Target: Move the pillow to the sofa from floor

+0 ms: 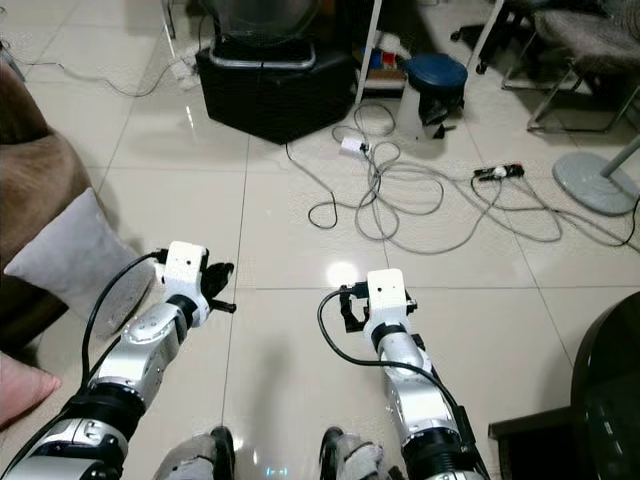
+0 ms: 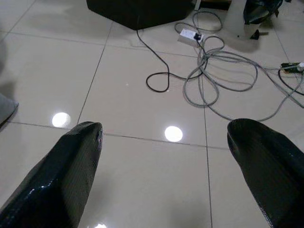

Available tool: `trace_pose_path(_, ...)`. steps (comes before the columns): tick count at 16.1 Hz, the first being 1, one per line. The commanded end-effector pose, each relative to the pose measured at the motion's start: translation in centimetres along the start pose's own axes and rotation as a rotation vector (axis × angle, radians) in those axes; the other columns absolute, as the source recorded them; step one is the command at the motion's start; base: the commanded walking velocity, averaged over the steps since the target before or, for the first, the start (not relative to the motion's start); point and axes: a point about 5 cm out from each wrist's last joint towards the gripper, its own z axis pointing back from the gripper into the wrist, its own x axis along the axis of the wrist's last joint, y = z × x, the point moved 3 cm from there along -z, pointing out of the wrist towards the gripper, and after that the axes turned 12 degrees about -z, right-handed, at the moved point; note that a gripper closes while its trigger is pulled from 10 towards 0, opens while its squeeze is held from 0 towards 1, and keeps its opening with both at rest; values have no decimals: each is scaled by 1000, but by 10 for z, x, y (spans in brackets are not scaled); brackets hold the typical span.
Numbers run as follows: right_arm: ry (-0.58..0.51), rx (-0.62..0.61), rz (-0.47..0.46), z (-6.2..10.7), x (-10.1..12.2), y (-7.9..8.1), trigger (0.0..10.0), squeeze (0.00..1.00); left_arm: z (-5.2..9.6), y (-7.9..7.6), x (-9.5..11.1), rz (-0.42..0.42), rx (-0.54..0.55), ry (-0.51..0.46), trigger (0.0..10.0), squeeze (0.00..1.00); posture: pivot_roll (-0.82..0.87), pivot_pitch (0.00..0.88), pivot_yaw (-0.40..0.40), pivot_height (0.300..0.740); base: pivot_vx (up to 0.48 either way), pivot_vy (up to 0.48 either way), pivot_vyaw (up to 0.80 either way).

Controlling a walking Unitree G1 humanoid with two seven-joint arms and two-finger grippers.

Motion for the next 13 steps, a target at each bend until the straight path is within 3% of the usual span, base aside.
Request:
trace_pose_path(1, -7, 7, 13, 1, 0, 0, 10000, 0, -2, -7, 3, -29, -19, -12, 10000, 0, -102, 122, -51, 740, 480, 0, 0)
trace_pose_path(9, -22, 0, 1, -1, 3, 5, 10000, 0, -6, -16, 14, -87, -52, -52, 10000, 0, -122, 144, -37, 740, 480, 0, 0)
trace_pose_path(13, -29, -1, 2, -1, 5, 3, 10000, 0, -8, -12, 21, -83, -7, -81, 10000, 0, -132, 170, -37, 740, 480, 0, 0)
